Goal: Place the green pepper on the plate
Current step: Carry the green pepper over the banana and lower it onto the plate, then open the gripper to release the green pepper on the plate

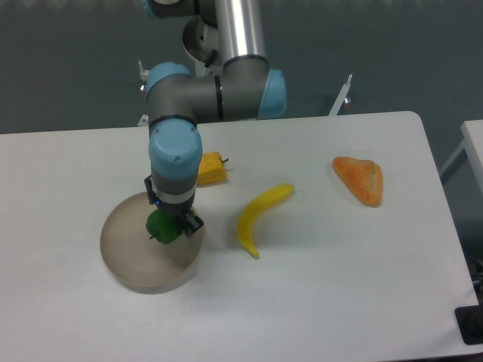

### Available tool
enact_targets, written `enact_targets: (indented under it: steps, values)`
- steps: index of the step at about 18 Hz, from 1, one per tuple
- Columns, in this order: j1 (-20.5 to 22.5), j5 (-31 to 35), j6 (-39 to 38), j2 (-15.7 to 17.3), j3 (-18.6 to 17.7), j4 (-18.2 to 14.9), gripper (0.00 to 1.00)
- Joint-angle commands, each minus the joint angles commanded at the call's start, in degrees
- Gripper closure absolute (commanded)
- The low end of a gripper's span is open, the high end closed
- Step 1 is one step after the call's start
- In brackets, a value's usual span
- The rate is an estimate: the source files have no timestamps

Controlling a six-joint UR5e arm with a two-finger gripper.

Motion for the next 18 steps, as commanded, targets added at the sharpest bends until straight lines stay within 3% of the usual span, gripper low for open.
enact_targets:
  steps: [1,4,5,6,13,18]
  values:
    - [-0.4,-0.1,0.1,-0.5,0.0,0.5,0.72]
    - [-0.4,0.0,0.2,-1.1,0.0,0.7,0.41]
    - [-0.5,0.0,0.1,-1.1,-0.1,0.7,0.28]
    - [-0.8,0.2,0.0,-1.1,-0.3,0.7,0.0]
    - [-0.4,0.6,0.2,1.7,0.1,0.7,0.0]
    - [8.1,6.0,3.4,7.2,0.8,0.6,0.0]
